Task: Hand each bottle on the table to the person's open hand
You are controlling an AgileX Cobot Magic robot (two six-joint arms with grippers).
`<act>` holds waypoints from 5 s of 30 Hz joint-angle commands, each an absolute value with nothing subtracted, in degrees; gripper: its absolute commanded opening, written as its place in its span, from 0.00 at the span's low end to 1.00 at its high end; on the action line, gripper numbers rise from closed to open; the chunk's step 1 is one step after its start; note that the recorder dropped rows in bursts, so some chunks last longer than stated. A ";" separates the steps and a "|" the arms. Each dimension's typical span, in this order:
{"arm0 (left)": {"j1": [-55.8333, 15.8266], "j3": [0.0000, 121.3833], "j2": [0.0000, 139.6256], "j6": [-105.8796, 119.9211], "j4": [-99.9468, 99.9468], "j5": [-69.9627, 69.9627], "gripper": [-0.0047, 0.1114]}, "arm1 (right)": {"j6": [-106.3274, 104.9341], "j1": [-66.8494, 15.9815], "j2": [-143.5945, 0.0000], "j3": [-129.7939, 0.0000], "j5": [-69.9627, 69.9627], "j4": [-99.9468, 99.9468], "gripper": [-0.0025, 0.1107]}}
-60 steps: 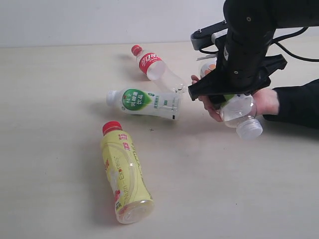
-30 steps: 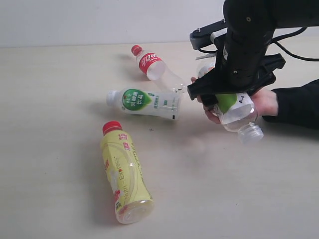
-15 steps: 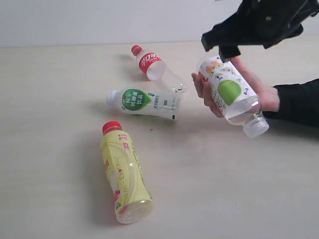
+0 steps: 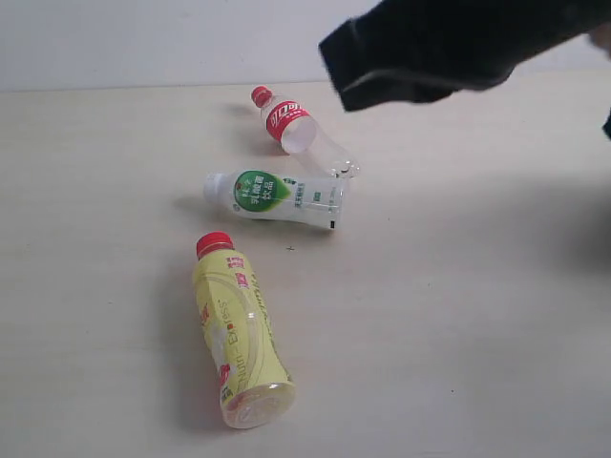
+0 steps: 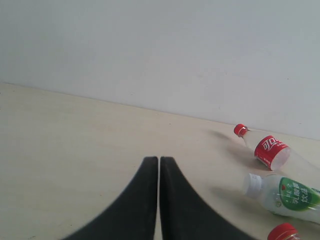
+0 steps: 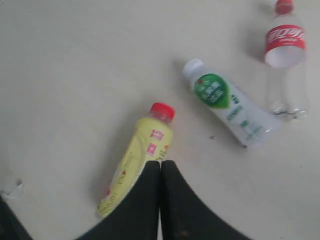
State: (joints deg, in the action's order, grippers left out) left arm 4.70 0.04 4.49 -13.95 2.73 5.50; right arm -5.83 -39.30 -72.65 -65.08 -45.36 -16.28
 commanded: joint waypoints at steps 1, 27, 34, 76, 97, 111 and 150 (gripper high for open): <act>4.82 0.00 4.77 -13.97 2.41 4.98 0.07 | -7.52 -43.21 -72.89 -59.51 -41.00 -18.27 0.03; 4.82 0.00 4.77 -13.97 2.41 4.98 0.07 | -3.47 -54.39 -75.96 -40.61 -26.25 -16.11 0.02; 4.82 0.00 4.77 -13.97 2.41 4.98 0.07 | -3.45 -63.42 -70.29 -27.00 -7.69 -12.28 0.02; 4.82 0.00 4.77 -13.97 2.41 4.98 0.07 | 30.77 -55.32 -84.80 -61.77 -69.96 33.46 0.02; 4.82 0.00 4.77 -13.97 2.41 4.98 0.07 | 18.00 -55.33 -96.73 -68.09 -47.67 -9.43 0.63; 4.82 0.00 4.77 -13.97 2.41 4.98 0.07 | 17.08 -55.33 -107.91 -73.86 -45.36 -4.53 0.75; 4.82 0.00 4.77 -13.97 2.41 4.98 0.07 | 27.05 -55.33 -118.66 -75.92 -43.19 1.27 0.72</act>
